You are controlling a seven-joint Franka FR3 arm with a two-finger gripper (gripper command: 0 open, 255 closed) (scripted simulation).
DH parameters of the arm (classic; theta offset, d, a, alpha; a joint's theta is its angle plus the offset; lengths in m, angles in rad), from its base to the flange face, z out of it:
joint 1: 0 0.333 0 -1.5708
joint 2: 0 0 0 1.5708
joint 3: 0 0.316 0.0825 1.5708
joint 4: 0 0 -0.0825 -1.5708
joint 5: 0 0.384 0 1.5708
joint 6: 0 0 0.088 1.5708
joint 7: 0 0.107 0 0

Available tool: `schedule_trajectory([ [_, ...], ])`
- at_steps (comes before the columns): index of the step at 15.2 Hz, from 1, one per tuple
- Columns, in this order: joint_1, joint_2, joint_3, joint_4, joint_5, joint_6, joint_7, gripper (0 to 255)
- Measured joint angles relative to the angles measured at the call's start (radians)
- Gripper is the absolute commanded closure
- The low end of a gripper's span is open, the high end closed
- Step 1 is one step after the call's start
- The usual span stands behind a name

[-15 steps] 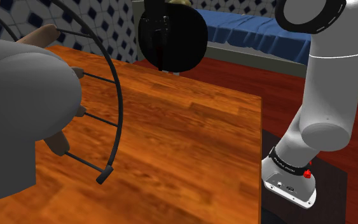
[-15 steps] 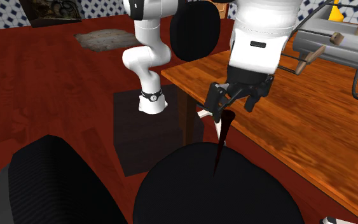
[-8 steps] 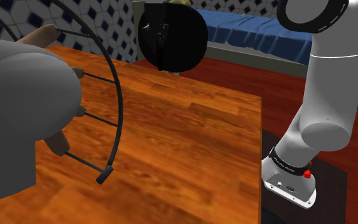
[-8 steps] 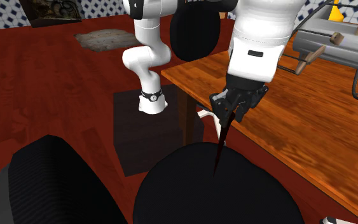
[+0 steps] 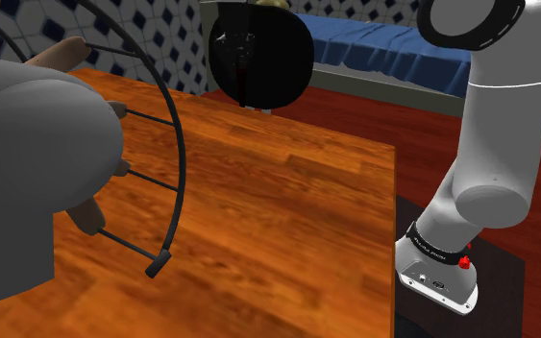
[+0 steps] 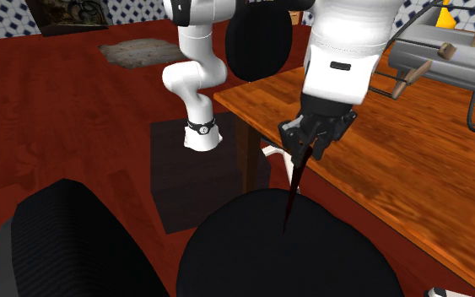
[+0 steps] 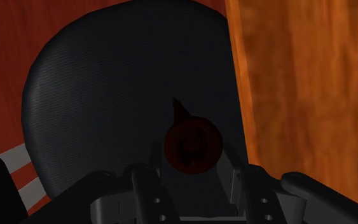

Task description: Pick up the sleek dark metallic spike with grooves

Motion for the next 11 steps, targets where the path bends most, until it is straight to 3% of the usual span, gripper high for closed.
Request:
schedule_trajectory([
  [11,0.009,0.087,0.001,0.283,-0.006,-0.197,0.006,255],
])
